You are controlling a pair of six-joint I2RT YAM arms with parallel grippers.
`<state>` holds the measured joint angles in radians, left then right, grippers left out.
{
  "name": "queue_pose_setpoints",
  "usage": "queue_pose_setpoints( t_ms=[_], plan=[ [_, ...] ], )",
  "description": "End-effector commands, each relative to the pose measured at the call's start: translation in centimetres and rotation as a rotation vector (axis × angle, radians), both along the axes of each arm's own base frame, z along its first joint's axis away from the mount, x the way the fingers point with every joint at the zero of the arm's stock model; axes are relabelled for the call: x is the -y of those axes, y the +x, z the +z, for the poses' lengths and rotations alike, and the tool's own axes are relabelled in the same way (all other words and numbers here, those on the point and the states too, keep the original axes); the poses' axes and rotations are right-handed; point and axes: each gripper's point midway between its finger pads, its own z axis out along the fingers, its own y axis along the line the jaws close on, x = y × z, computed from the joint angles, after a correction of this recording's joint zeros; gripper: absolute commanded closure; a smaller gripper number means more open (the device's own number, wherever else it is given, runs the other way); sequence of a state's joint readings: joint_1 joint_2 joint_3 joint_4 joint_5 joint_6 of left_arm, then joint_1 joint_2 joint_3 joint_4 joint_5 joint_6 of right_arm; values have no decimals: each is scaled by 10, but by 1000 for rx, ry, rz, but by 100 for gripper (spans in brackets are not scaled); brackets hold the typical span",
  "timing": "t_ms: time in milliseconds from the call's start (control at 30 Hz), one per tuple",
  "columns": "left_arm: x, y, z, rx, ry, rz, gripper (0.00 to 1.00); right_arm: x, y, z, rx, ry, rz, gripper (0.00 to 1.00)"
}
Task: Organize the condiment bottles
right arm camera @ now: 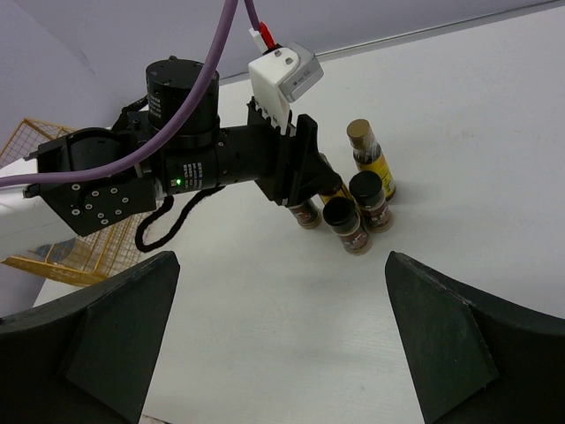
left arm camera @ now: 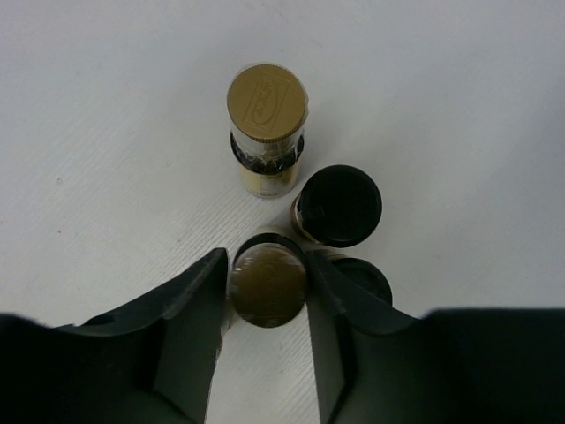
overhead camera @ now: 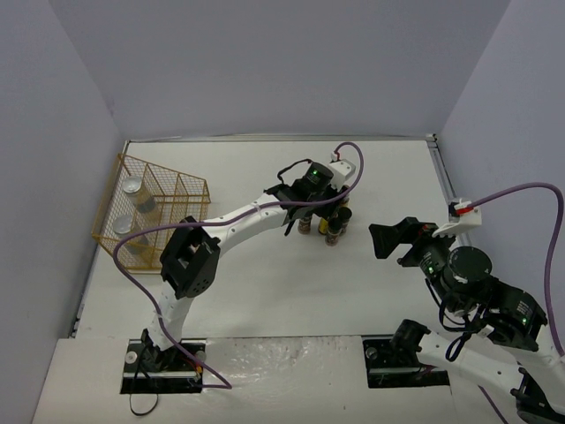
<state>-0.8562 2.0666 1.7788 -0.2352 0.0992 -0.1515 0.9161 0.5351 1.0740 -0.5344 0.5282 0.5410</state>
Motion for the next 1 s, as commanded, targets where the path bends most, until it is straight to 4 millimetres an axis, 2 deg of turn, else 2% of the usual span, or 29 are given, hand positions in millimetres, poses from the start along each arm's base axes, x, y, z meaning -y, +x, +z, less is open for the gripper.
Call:
queue_pose_setpoints(
  t_ms=[0, 67, 133, 400, 567, 633, 833, 967],
  plan=[
    [14, 11, 60, 107, -115, -1, 80, 1, 6, 14, 37, 64, -38, 0],
    [14, 11, 65, 114, -123, -1, 94, 2, 5, 14, 40, 69, -41, 0],
    [13, 13, 69, 127, -128, 9, 100, 3, 4, 13, 41, 70, -42, 0],
    [1, 24, 104, 236, -136, 53, 100, 6, 3, 14, 47, 75, -45, 0],
    [-14, 46, 127, 304, -148, 139, 100, 7, 2, 16, 53, 73, -42, 0],
    [-19, 53, 139, 329, -169, 168, 100, 7, 2, 17, 54, 74, -39, 0],
    [-37, 75, 192, 432, -245, 269, 100, 6, 0, 19, 61, 70, -23, 0],
    [-66, 82, 216, 483, -224, 376, 100, 8, -1, 21, 69, 67, -19, 0]
  ],
)
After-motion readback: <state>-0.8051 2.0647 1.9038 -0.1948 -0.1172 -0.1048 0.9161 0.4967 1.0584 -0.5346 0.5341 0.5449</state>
